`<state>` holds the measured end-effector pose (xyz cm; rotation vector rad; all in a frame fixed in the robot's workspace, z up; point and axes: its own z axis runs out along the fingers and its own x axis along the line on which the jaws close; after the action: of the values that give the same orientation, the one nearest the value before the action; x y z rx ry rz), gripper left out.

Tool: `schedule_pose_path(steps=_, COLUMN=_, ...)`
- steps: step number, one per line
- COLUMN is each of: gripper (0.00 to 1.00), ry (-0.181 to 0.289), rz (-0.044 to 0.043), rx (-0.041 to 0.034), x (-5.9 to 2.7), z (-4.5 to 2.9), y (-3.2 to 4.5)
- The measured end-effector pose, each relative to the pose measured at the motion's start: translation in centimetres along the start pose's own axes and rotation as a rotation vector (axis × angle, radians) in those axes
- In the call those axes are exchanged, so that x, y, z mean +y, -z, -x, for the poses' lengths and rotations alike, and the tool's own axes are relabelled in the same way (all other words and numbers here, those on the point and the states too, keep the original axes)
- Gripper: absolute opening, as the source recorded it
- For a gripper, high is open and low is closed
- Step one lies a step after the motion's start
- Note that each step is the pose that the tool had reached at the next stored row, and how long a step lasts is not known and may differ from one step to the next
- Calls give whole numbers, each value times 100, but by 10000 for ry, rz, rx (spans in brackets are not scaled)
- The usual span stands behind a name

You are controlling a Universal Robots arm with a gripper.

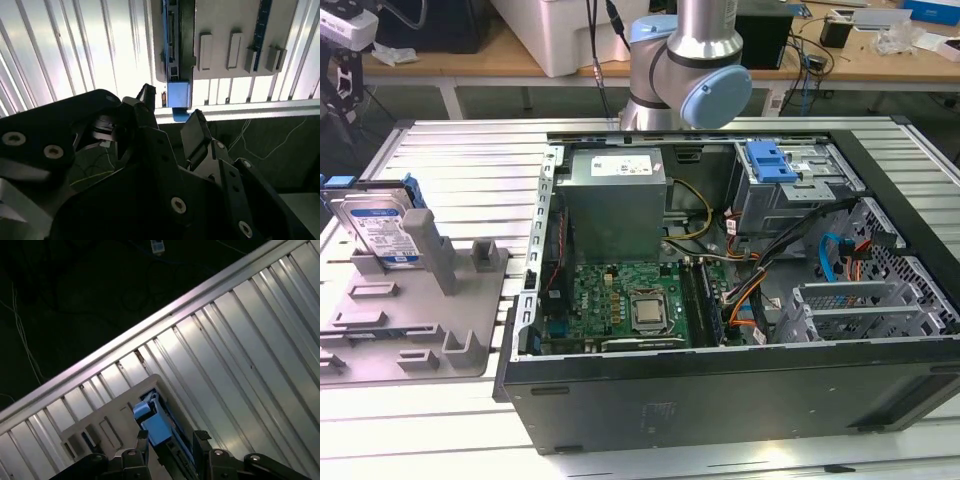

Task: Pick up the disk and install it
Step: 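Pick up the disk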

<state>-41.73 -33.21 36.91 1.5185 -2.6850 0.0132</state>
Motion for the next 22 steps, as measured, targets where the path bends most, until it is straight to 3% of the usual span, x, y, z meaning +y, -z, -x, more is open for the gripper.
schedule_pose_path(steps=7, gripper=48, ry=1443, rz=-95, rx=58, x=0, z=0, y=-4)
schedule_pose_path(steps=12, gripper=48, ry=1614, rz=-107, rx=68, x=0, z=0, y=-4)
schedule_pose_path(steps=22, gripper=48, ry=3877, rz=-241, rx=131, x=14, z=-9, y=-21)
